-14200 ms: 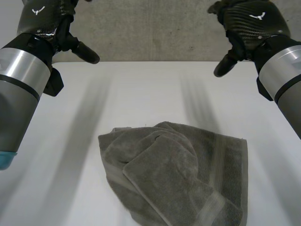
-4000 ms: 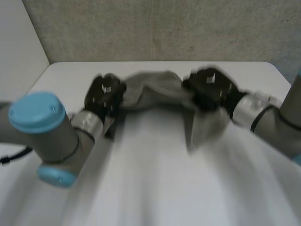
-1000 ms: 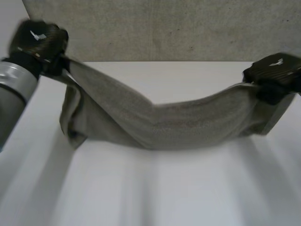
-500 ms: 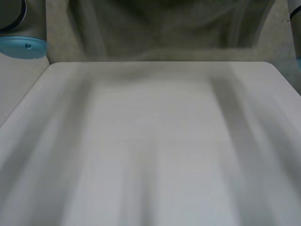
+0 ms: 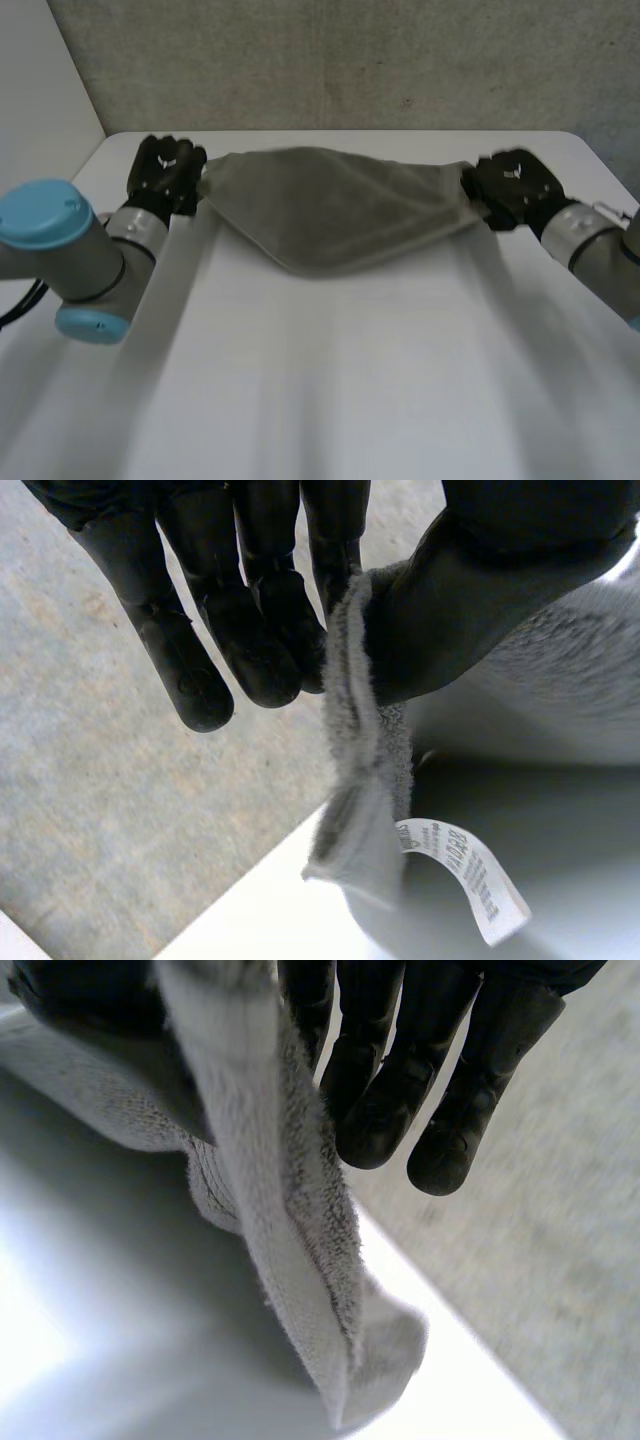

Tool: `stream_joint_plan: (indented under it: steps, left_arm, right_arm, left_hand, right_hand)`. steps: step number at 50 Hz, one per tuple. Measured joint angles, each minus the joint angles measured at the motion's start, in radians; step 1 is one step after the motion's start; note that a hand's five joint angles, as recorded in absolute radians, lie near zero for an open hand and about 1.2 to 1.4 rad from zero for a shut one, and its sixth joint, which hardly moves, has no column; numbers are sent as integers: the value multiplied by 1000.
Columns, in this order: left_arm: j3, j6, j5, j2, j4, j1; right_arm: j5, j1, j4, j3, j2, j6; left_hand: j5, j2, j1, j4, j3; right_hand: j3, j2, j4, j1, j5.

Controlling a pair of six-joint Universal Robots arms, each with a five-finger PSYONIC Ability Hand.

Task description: Fold the towel.

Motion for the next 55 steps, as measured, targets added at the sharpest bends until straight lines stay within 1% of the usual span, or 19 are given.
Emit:
stream_joint_plan:
  steps: [5,8,12,15,16,18,20,23,27,30,33,38,41,47,55]
  left_arm:
    - [-91,19,6,57,22,33]
    - [-141,40,8,126,20,68]
    - [-216,61,36,284,8,124]
    - [-268,58,87,419,-8,154]
    - [-275,55,97,437,-11,157]
    - [-303,27,147,507,-22,166]
    - [-317,-3,182,540,-27,169]
    - [-325,-58,221,550,-30,169]
    - [-313,-113,242,477,-28,167]
    - [-281,-124,244,389,-27,162]
    - [-235,-112,242,298,-30,158]
    - [-116,-53,223,137,-48,153]
    - [-42,-24,203,64,-67,152]
    - [109,-4,169,-48,-129,151]
    - [256,-1,161,-149,-185,147]
  right_arm:
    - [7,-50,77,66,-36,-90]
    - [8,-86,165,85,-96,-126]
    - [-3,-145,320,79,-226,-133]
    - [-28,-184,421,56,-337,-110]
    - [-33,-190,433,52,-352,-105]
    - [-61,-206,466,35,-397,-85]
    - [-82,-213,477,22,-411,-72]
    - [-105,-214,480,2,-391,-60]
    - [-102,-203,473,-46,-295,-59]
    - [-71,-183,470,-92,-212,-64]
    - [-22,-151,464,-151,-120,-73]
    - [54,-104,435,-243,13,-87]
    - [79,-92,401,-279,68,-88]
    - [109,-72,319,-325,138,-83]
    - [142,-43,269,-372,205,-80]
  left_hand:
    - [0,0,0,0,0]
    - [0,0,0,0,0]
    - [0,0,0,0,0]
    - [0,0,0,0,0]
    - [0,0,0,0,0]
    - [0,0,0,0,0]
    - [0,2,0,0,0]
    - [0,3,0,0,0]
    - [0,3,0,0,0]
    - [0,3,0,0,0]
    - [0,3,0,0,0]
    - [0,3,0,0,1]
    - [0,3,0,0,1]
    - [0,3,0,1,4]
    - [0,3,0,4,4]
  right_hand:
    - [0,0,0,0,0]
    - [0,0,0,0,0]
    - [0,0,0,0,0]
    - [0,0,0,0,1]
    - [0,0,0,0,0]
    - [0,0,0,0,1]
    - [0,0,0,0,5]
    - [0,0,0,0,8]
    - [0,0,0,0,8]
    - [0,0,0,0,8]
    - [0,0,0,0,8]
    - [0,0,0,0,8]
    - [0,0,0,0,8]
    - [0,0,0,0,8]
    - [0,0,0,0,8]
